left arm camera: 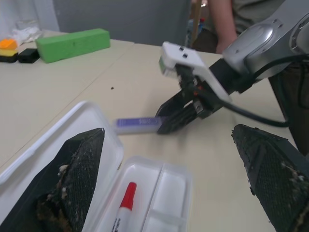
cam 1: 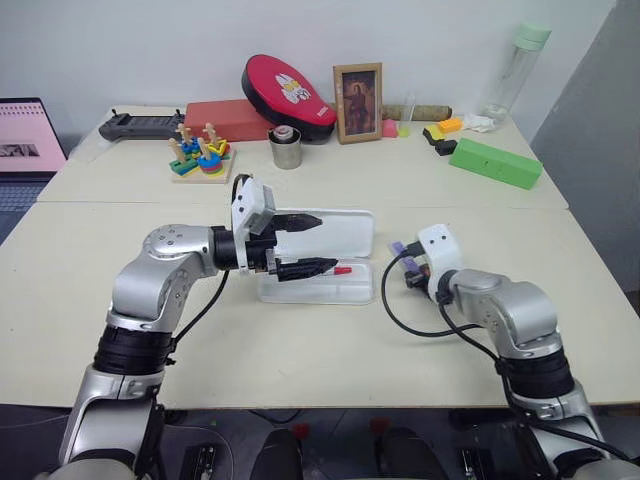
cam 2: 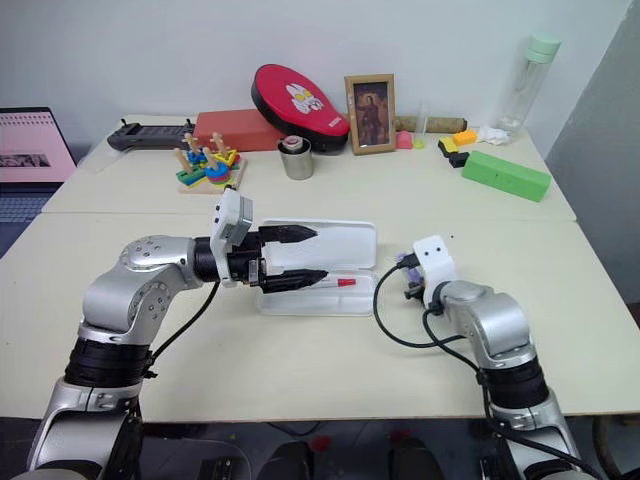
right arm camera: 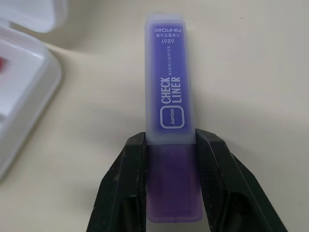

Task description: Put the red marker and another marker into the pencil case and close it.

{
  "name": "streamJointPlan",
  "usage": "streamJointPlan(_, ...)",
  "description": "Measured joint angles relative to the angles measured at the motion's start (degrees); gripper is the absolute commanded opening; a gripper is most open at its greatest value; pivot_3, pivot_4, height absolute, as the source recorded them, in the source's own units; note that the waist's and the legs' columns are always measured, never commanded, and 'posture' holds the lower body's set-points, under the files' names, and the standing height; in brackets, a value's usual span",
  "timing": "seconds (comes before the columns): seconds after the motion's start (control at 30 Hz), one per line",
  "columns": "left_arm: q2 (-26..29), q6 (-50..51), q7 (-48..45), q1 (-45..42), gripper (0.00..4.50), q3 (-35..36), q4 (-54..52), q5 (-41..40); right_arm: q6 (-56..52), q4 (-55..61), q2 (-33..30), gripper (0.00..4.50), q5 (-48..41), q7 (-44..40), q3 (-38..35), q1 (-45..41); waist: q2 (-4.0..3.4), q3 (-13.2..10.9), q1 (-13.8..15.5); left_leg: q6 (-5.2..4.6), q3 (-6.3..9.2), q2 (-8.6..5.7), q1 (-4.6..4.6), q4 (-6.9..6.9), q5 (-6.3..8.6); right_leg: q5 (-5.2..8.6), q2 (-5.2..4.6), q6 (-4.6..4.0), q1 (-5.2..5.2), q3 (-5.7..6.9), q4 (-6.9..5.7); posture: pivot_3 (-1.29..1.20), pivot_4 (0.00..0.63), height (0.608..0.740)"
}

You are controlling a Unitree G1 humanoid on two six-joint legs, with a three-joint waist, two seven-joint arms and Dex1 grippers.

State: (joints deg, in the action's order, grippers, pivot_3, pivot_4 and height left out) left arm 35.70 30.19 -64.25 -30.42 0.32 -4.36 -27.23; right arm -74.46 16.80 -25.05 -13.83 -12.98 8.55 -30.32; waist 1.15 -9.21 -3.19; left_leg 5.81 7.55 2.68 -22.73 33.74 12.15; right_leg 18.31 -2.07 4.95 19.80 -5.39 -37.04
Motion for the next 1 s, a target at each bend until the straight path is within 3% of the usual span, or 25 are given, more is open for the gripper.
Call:
streamJointPlan(0.1,2.60,1.77,1.81,5.52,4.50,3.57,-4.13,-1.55,1.74,3.56,-10.96,1.07,-2.40,-9.64,2.74,-1.92,-0.03,-0.02,-0.04,-0.01,-0.01,0.00,0.00,-0.07,0.01,0.01,0.00,-0.01,0.02,-0.01,0.09,0.00,0.150,0.740)
streamJointPlan(0.2,6.07,2.59,3.12,16.50,4.50,8.55,-8.88,-2.06,9.09,6.40,-23.92,1.07,-3.44,-22.63,6.58,-2.95,-0.04,-0.02,-0.39,-0.11,-0.10,0.02,0.05,-0.13,0.09,0.03,-0.02,-0.05,0.02,-0.11,0.17,0.00,0.150,0.740)
streamJointPlan(0.27,7.16,3.30,3.94,22.18,4.50,11.79,-9.67,-2.15,14.07,6.17,-27.16,1.07,-3.17,-28.76,8.35,-4.10,0.06,0.00,-0.37,-0.13,-0.05,0.05,0.07,-0.11,0.10,0.07,0.00,-0.07,0.06,-0.04,0.11,0.00,0.150,0.740)
streamJointPlan(0.4,8.41,3.46,4.89,27.58,4.50,17.39,-13.80,-4.43,20.43,5.34,-24.72,1.07,-3.20,-36.26,13.60,-7.30,0.09,-0.02,-0.15,-0.09,-0.15,0.06,0.06,-0.02,0.08,0.03,-0.02,0.05,0.07,-0.10,0.15,0.00,0.150,0.740)
streamJointPlan(0.67,10.27,4.48,6.25,39.28,4.50,27.35,-17.26,-6.53,25.00,-3.85,-6.41,1.07,1.22,-39.20,25.01,-20.38,0.02,-0.06,0.12,-0.07,-0.16,0.10,0.17,0.02,0.07,-0.01,-0.01,0.04,0.33,-0.10,0.02,0.00,0.150,0.740)
streamJointPlan(1.0,10.17,4.87,9.00,41.82,4.50,29.09,-20.35,-8.65,29.84,-17.51,3.17,1.07,8.23,-39.67,30.46,-24.42,0.08,-0.03,0.79,-0.01,-0.18,0.07,0.10,-0.06,0.10,0.01,-0.03,-0.04,0.43,-0.07,-0.02,0.00,0.150,0.740)
